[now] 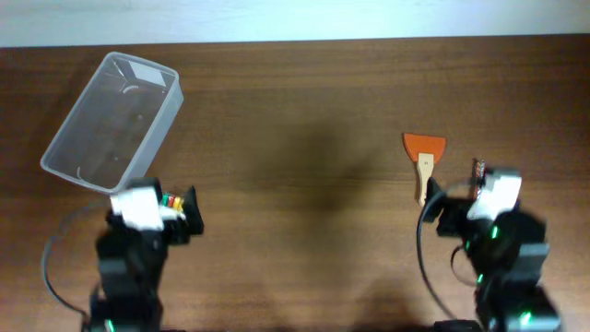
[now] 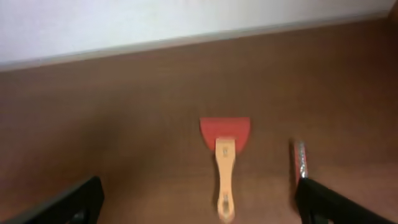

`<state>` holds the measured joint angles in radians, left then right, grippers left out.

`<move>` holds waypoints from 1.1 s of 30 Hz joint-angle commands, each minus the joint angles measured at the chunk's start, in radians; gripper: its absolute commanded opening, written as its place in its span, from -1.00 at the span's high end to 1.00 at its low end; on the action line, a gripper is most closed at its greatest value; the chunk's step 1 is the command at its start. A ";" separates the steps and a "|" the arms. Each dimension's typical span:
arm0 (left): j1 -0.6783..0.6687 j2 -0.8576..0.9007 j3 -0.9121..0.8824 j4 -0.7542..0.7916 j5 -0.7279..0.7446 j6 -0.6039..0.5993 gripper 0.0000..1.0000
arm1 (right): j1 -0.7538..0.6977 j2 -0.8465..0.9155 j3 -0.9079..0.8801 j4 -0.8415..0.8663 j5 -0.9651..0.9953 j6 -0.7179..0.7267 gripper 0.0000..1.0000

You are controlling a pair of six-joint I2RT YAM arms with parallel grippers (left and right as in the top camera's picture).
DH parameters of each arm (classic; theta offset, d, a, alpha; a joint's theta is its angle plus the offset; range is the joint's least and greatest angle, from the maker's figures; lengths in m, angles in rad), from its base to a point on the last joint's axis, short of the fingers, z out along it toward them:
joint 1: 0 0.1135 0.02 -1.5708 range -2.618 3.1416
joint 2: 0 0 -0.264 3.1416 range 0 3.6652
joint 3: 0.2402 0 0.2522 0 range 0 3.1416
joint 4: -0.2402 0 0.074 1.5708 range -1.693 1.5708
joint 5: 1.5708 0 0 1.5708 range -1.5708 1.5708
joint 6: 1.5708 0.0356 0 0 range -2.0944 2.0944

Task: Pack container
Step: 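Move the left gripper to the clear container's near edge and grasp it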

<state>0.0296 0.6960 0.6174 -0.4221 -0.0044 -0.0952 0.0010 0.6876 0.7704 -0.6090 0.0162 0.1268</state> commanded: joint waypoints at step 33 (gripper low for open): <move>0.445 1.138 0.993 -0.766 -0.113 -0.723 -0.94 | 0.005 0.853 0.863 -0.713 -0.039 -0.178 -0.97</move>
<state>0.4709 1.7576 1.5990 -1.2030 -0.1059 -0.7433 0.0010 1.5265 1.6066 -1.3235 -0.0174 -0.0132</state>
